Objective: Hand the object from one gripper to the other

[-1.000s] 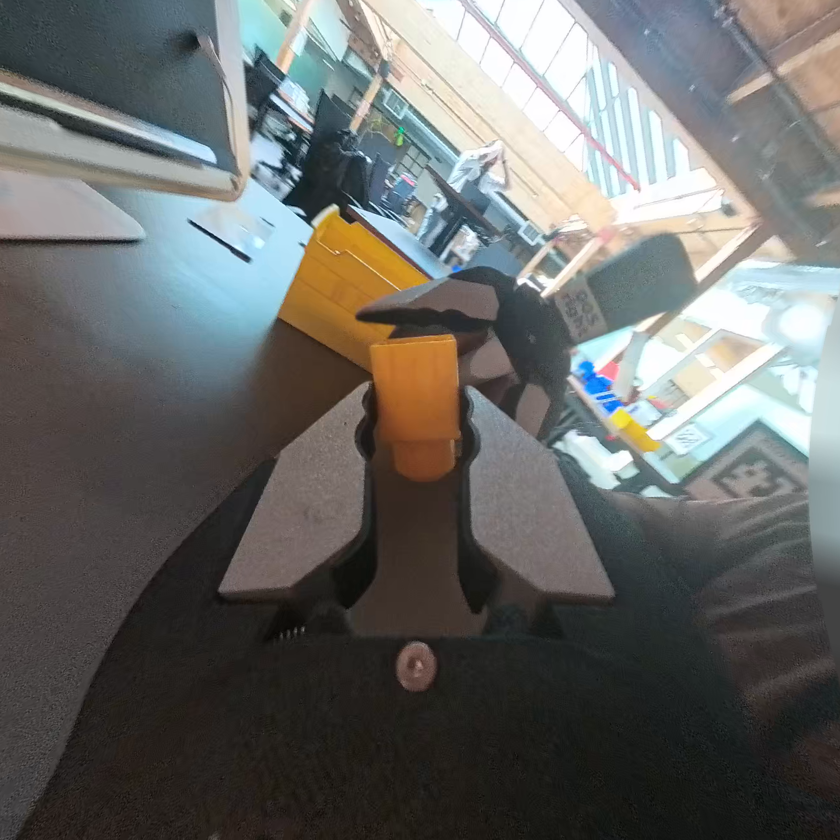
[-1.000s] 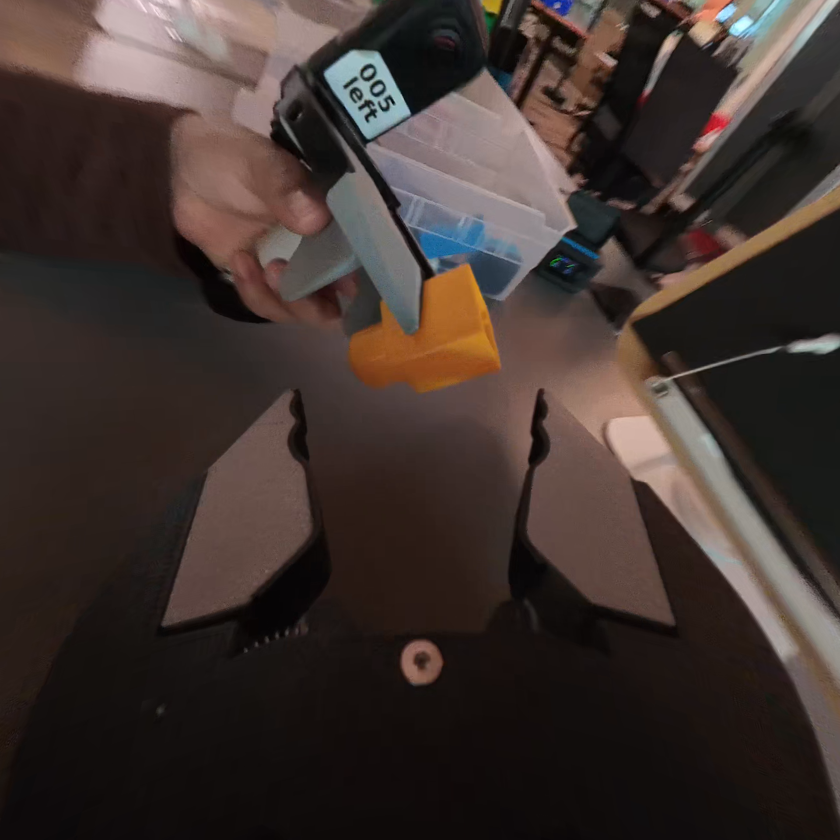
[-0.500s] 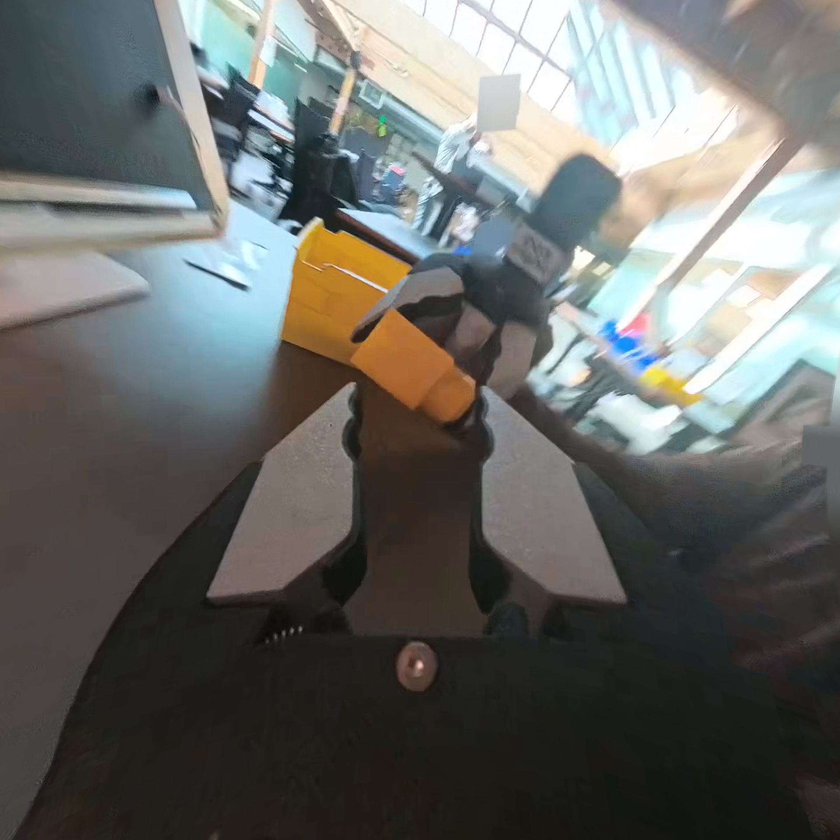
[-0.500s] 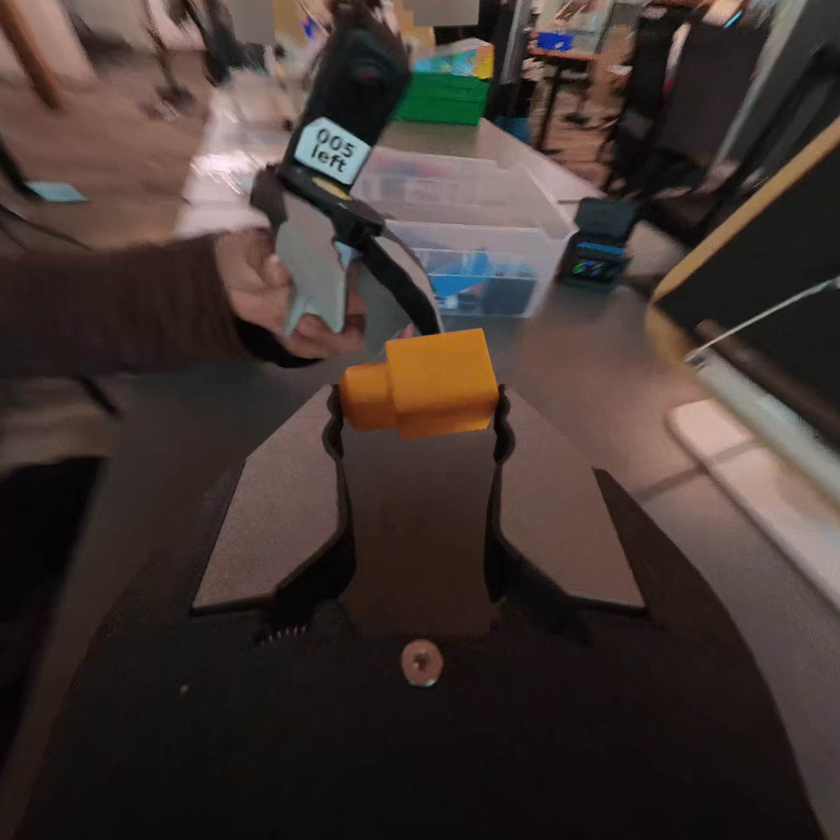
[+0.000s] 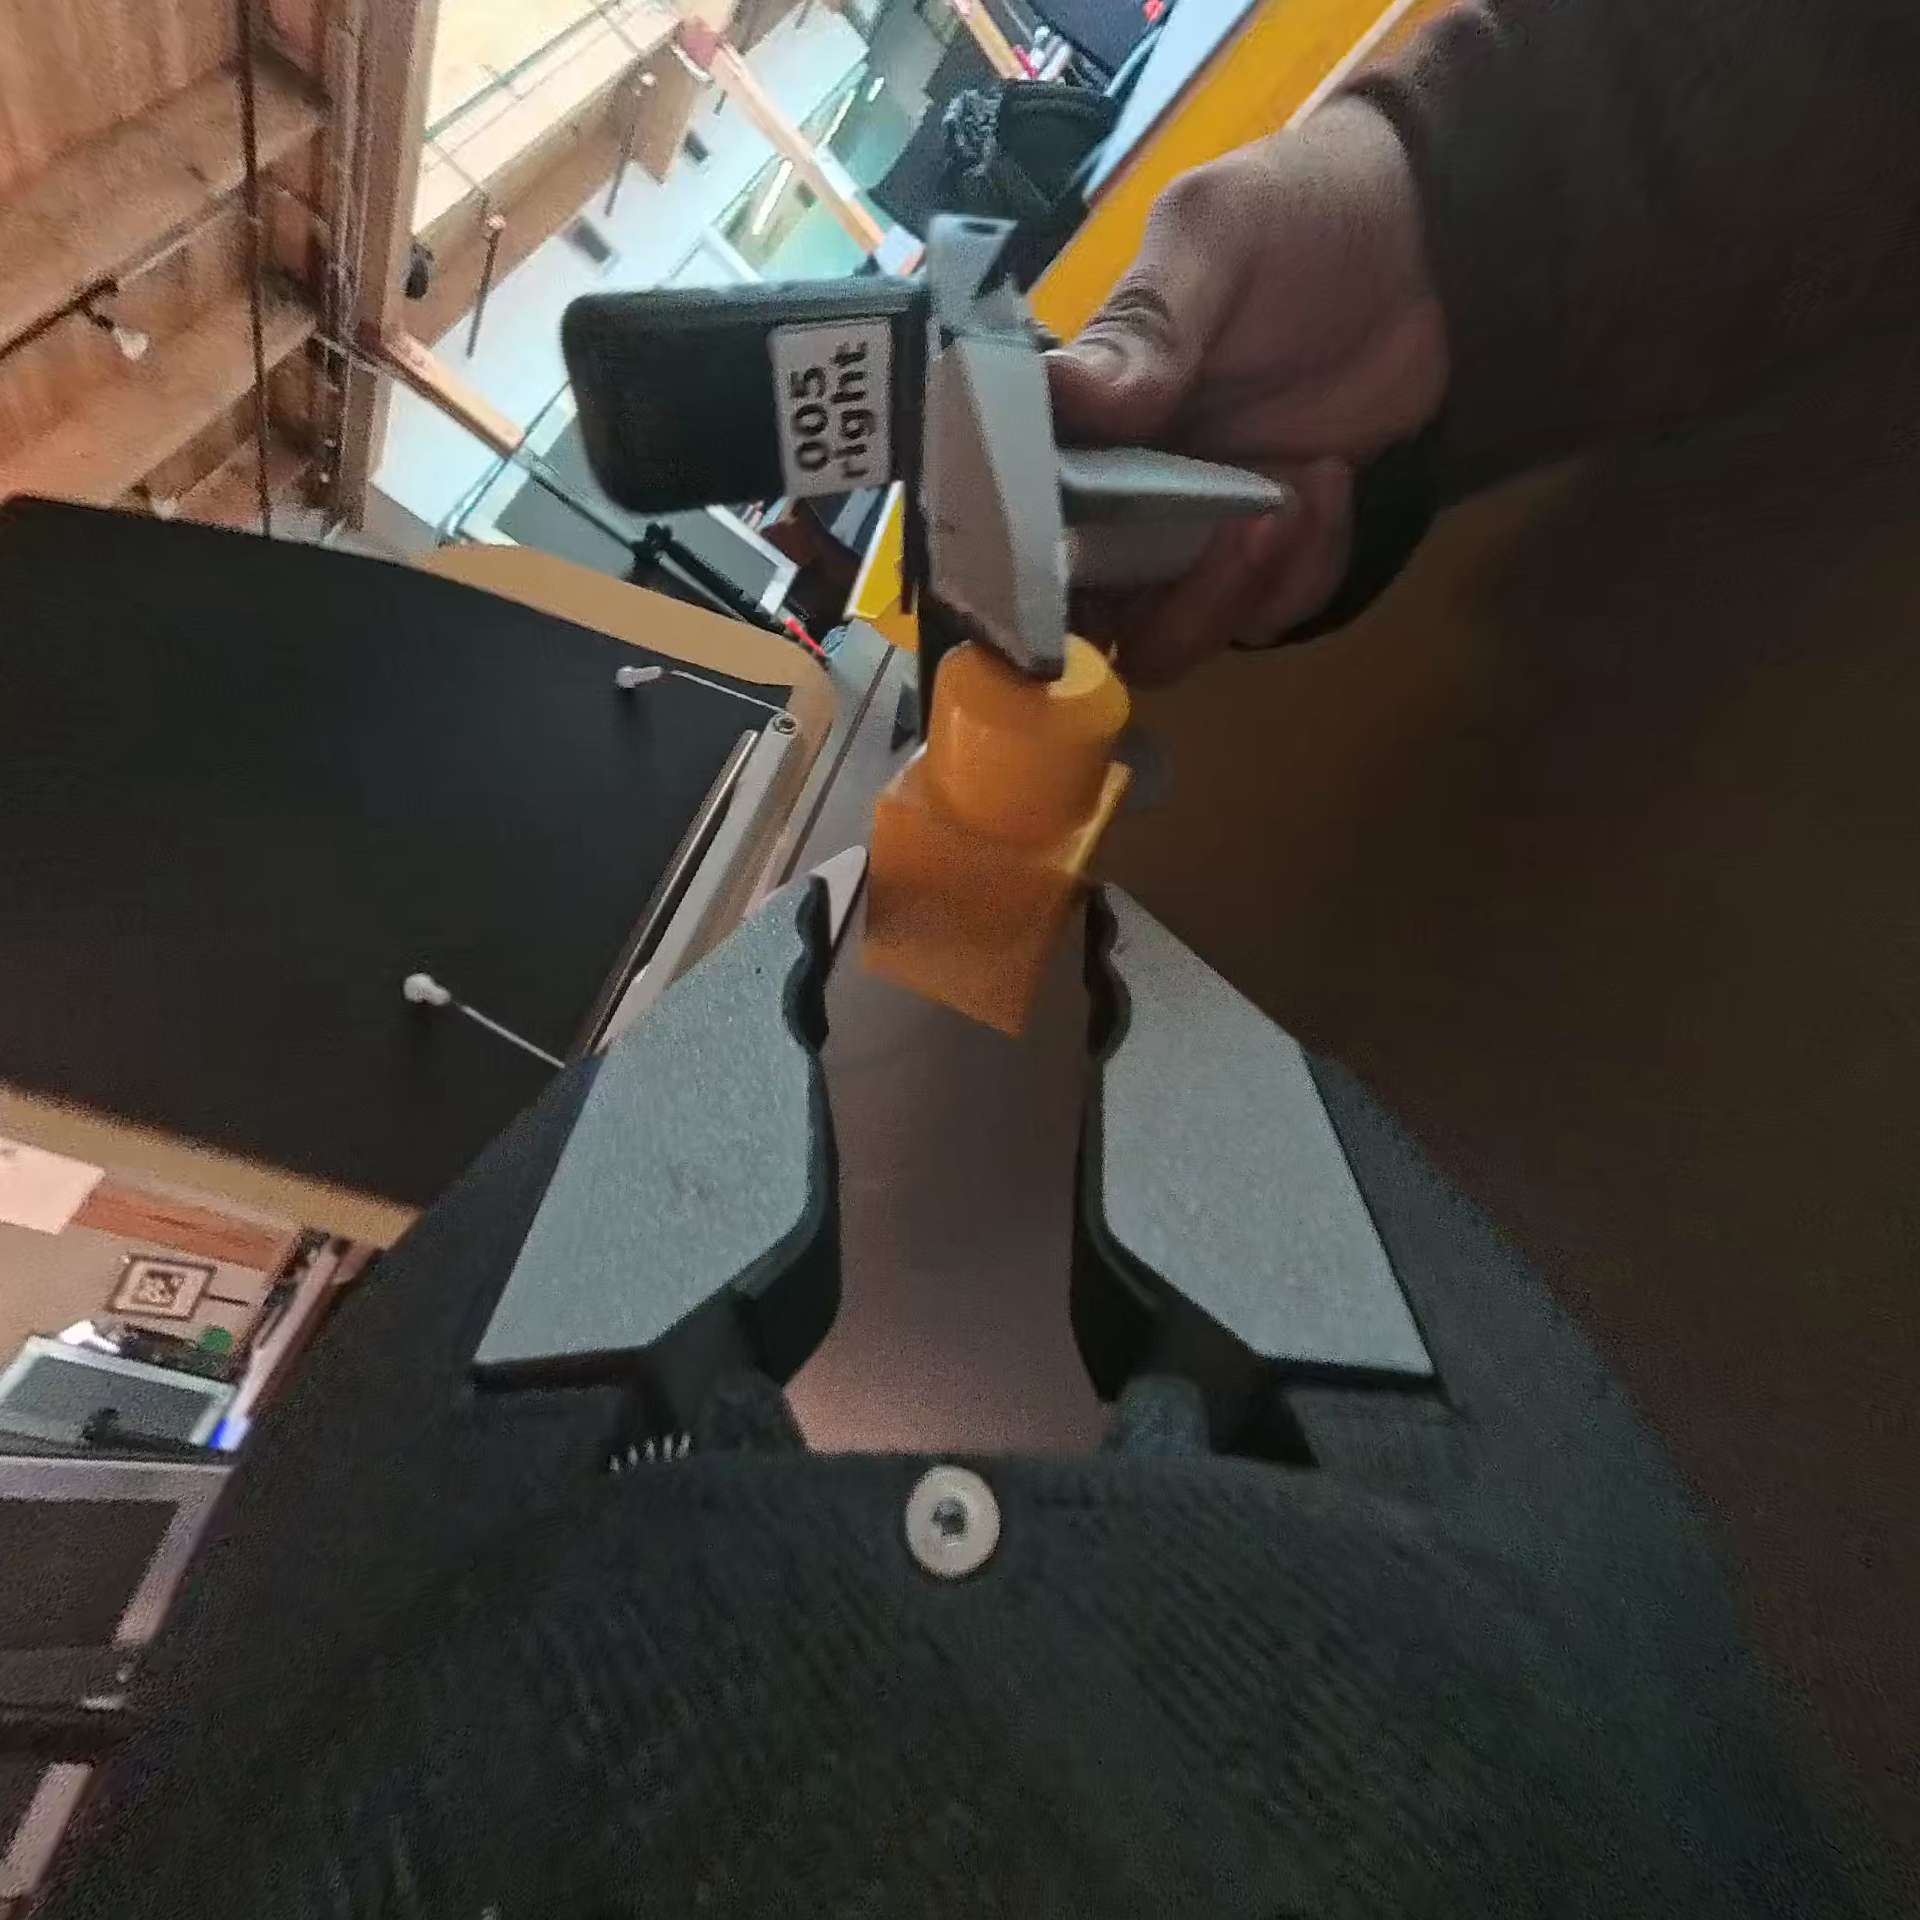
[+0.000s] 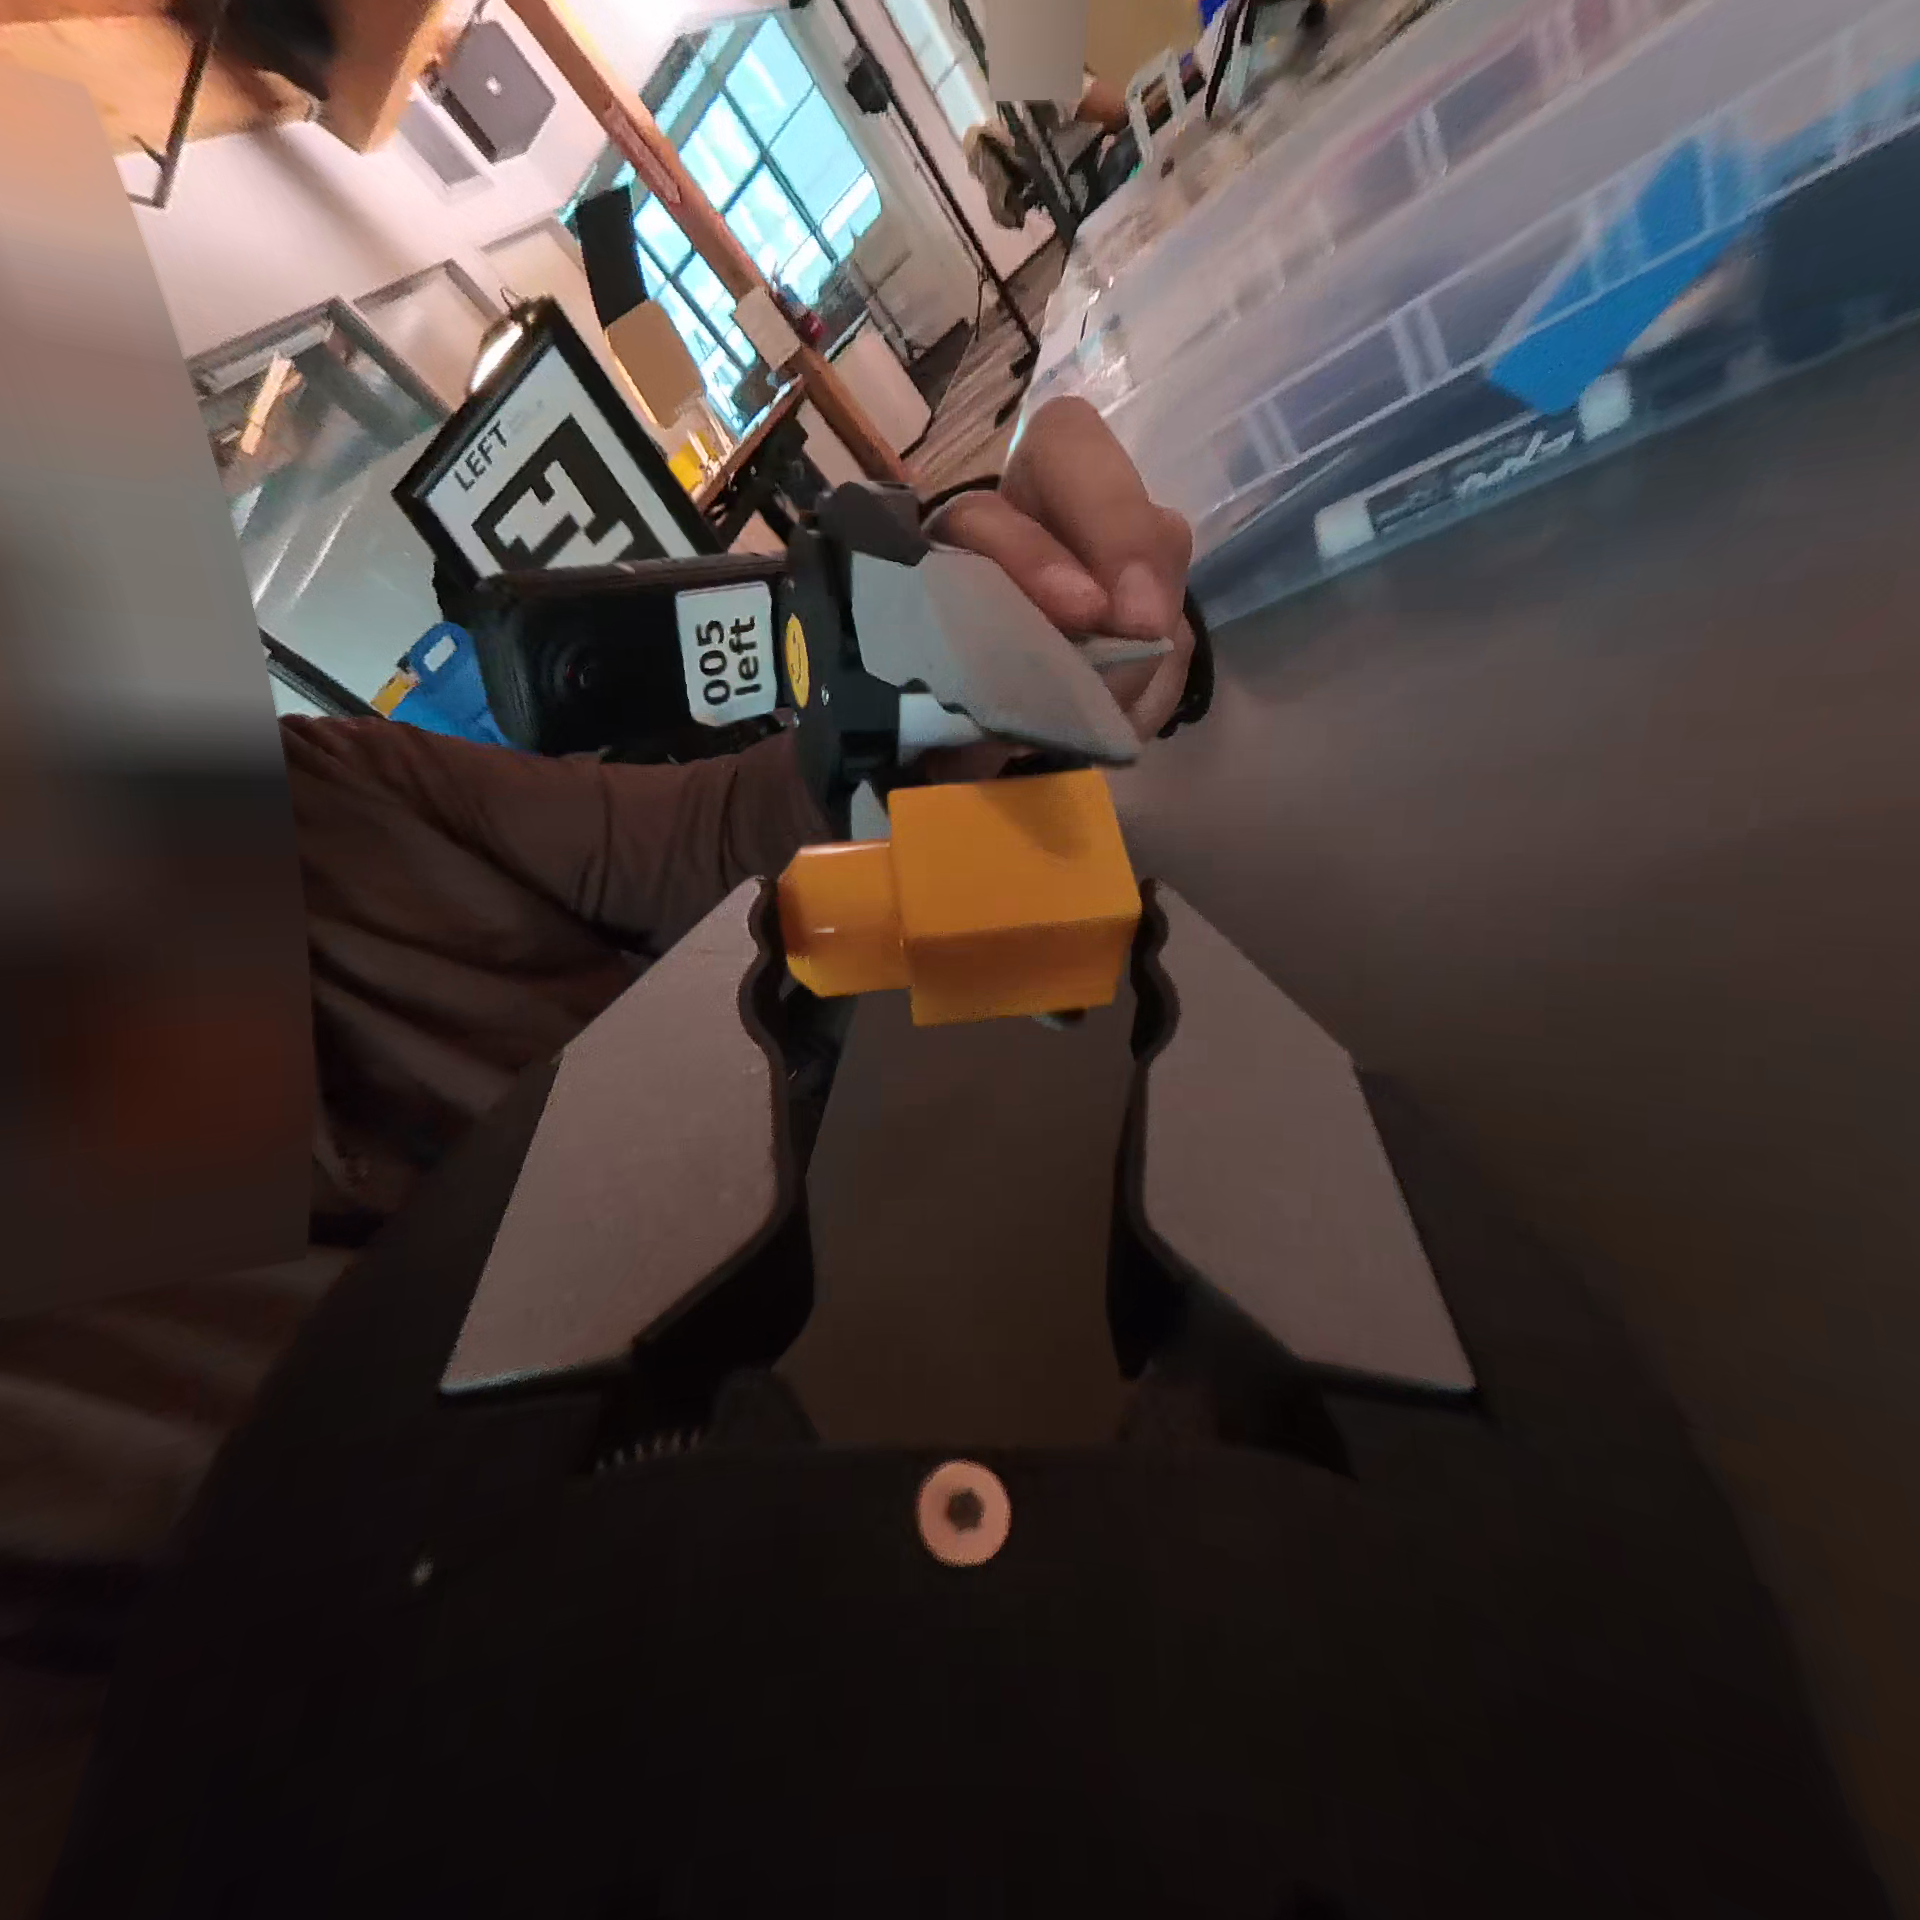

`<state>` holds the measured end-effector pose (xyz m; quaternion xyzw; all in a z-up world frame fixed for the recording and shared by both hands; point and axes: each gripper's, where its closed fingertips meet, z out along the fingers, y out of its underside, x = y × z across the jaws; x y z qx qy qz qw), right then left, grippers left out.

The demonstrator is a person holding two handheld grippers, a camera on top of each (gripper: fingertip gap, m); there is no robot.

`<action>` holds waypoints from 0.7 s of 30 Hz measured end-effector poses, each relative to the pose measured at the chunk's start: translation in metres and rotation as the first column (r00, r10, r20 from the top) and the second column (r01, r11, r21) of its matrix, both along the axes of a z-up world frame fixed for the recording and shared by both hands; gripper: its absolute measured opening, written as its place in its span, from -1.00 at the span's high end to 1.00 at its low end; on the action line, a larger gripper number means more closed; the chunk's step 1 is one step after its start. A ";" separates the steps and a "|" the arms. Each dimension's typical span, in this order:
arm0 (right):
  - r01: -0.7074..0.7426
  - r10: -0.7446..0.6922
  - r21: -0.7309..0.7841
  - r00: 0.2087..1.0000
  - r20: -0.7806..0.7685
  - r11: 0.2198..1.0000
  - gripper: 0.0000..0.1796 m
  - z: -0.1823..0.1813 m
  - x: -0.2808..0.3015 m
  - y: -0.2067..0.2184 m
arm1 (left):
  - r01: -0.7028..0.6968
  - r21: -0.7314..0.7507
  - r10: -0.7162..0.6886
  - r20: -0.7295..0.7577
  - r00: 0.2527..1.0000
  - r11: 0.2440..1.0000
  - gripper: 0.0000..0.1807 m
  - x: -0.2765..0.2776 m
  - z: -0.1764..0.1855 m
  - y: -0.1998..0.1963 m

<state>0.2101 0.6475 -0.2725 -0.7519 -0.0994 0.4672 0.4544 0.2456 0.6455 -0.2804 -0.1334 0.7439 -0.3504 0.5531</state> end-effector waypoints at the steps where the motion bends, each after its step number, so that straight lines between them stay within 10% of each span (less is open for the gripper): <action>1: -0.011 0.011 -0.013 1.000 -0.001 1.000 0.27 -0.003 -0.002 0.000 | 0.014 0.021 -0.014 -0.008 1.000 1.000 0.54 -0.001 -0.005 -0.005; 7: -0.012 0.011 -0.041 1.000 -0.020 0.999 0.27 -0.007 -0.001 0.001 | 0.006 0.075 -0.004 -0.030 1.000 0.997 0.64 0.002 -0.014 -0.009; 13: 0.217 -0.218 0.061 0.976 0.006 0.974 0.13 0.009 0.041 0.013 | -0.049 -0.328 -0.003 -0.157 0.988 0.943 0.64 0.009 0.009 0.011; 21: 0.182 -0.309 0.324 0.864 0.398 0.928 0.01 0.016 0.034 0.008 | -0.134 -0.902 -0.580 -0.371 0.725 0.410 0.64 -0.007 0.015 0.006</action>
